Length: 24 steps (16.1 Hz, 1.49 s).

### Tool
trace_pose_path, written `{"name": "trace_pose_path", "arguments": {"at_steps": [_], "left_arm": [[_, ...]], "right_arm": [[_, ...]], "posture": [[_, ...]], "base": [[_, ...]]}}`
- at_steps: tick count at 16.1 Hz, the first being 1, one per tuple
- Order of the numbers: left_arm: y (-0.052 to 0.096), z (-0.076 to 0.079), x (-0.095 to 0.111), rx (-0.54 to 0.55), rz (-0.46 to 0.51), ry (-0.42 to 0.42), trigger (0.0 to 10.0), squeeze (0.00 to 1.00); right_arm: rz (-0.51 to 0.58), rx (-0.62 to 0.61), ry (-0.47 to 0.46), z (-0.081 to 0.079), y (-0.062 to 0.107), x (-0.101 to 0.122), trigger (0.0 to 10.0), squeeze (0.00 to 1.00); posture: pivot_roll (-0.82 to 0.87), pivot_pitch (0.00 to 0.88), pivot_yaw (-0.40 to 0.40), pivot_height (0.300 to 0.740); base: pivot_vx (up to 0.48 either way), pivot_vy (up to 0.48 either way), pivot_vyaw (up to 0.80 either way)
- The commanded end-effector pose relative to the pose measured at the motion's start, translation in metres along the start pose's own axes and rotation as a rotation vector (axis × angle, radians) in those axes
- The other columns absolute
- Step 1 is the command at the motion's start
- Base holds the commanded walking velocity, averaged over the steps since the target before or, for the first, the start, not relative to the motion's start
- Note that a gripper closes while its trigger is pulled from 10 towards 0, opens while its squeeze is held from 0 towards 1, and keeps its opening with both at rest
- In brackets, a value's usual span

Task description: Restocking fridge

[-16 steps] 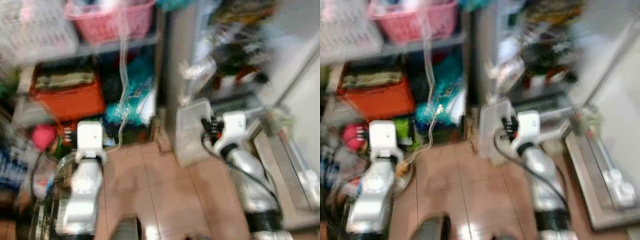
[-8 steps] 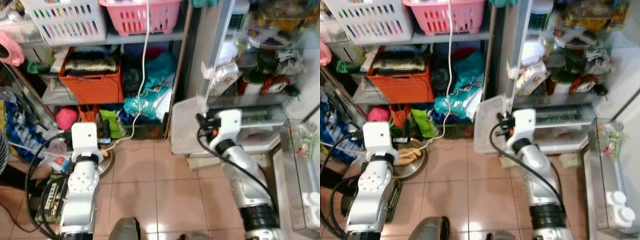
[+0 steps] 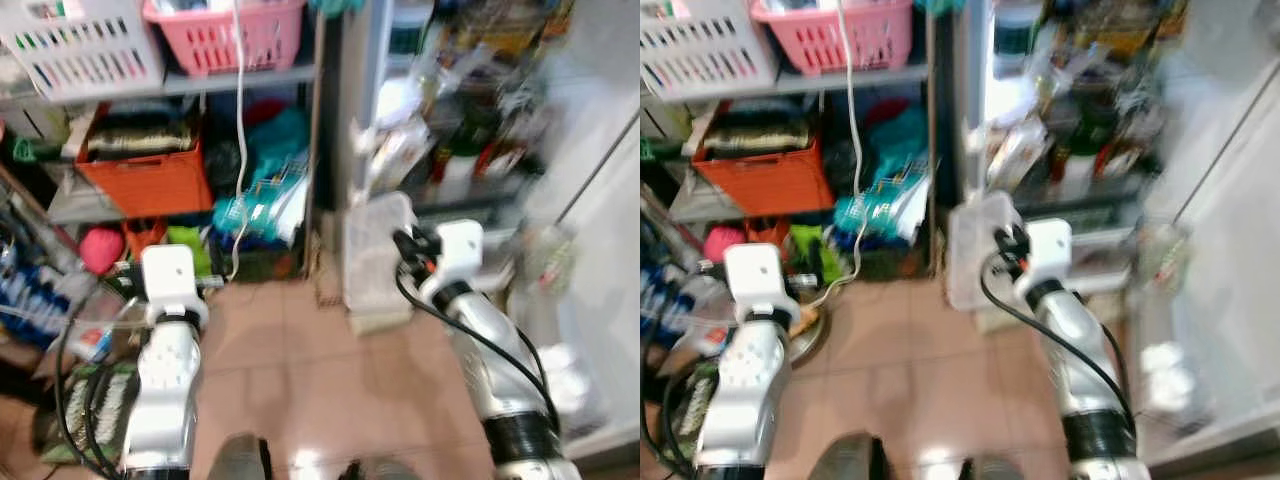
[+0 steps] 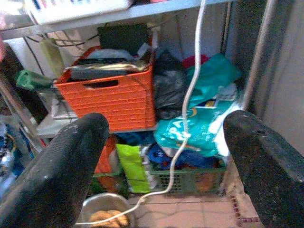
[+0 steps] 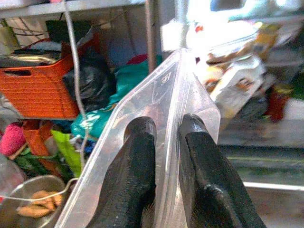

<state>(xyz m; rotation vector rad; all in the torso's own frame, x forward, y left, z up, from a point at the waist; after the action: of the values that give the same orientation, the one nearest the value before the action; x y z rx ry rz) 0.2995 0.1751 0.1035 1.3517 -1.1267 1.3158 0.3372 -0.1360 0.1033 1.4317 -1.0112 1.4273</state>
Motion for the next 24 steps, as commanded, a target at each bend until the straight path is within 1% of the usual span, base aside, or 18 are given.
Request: {"name": "trace_pose_path", "arguments": {"at_steps": [1,5,9,12,14,15,18,21,22,23,24], "left_arm": [[-0.001,-0.008,0.004,0.020,0.016,0.013,10.0,0.00],[-0.002,-0.007,0.006,0.022,0.032,0.026,10.0,0.00],[-0.001,-0.005,0.006,0.007,0.039,0.037,10.0,0.00],[-0.001,-0.004,0.006,0.001,0.039,0.040,10.0,0.00],[-0.001,-0.003,0.005,-0.001,0.038,0.043,10.0,0.00],[-0.001,-0.003,0.005,0.000,0.036,0.044,10.0,0.00],[-0.002,-0.002,0.005,-0.001,0.036,0.053,10.0,0.00],[-0.002,-0.001,0.004,0.006,0.027,0.070,10.0,0.00],[-0.002,-0.001,0.005,0.004,0.030,0.071,10.0,0.00],[-0.002,-0.001,0.004,0.011,0.022,0.098,10.0,0.00],[-0.002,0.000,0.004,0.010,0.020,0.098,10.0,0.00]], "right_arm": [[0.020,0.016,-0.011,-0.007,-0.003,0.005,10.0,0.00],[0.015,0.022,-0.009,-0.007,-0.003,0.004,10.0,0.00],[0.010,0.012,-0.001,-0.004,-0.002,0.004,10.0,0.00],[-0.001,-0.019,0.020,0.001,-0.003,0.002,10.0,0.00],[-0.034,-0.086,0.060,0.012,-0.003,-0.003,10.0,0.00],[-0.055,-0.136,0.025,0.020,-0.003,-0.006,10.0,0.00],[-0.080,-0.247,0.030,0.041,-0.004,-0.007,10.0,0.00],[-0.112,-0.390,0.043,0.067,0.001,-0.011,10.0,0.00],[-0.115,-0.416,0.044,0.072,0.002,-0.011,10.0,0.00],[-0.114,-0.453,0.052,0.080,0.003,-0.010,10.0,0.00],[-0.117,-0.472,0.067,0.083,0.004,-0.009,10.0,0.00]], "posture": [[0.06,0.104,0.003,0.740],[0.05,0.103,-0.001,0.740],[0.05,0.103,-0.002,0.740],[0.05,0.105,-0.004,0.740],[0.05,0.105,-0.006,0.740],[0.05,0.103,-0.009,0.740],[0.06,0.101,-0.010,0.740],[0.06,0.097,-0.010,0.740],[0.06,0.096,-0.009,0.740],[0.05,0.096,-0.008,0.740],[0.05,0.097,-0.009,0.740]], "base": [[0.000,0.000,0.00],[0.000,0.000,0.00],[0.000,0.000,0.00],[0.247,0.000,0.00],[0.126,0.000,0.00],[0.000,0.000,0.00],[0.000,0.000,0.00],[0.000,0.000,0.00],[0.000,0.000,0.00],[0.000,0.000,0.00],[0.000,0.000,0.00]]}}
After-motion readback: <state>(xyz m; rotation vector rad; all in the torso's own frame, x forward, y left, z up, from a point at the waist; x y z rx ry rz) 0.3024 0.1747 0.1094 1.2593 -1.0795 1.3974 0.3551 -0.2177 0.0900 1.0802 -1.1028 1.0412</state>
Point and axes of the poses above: a point about 5 cm out from each wrist's last joint towards the gripper, its own y axis pointing back from the gripper into the wrist, its own x axis along the axis of the wrist's last joint, z = x × y, the point moved 4 cm from there along -y, pointing out of the wrist towards the gripper, and after that the axes turned 5 degrees about y, right-handed, at the moved point
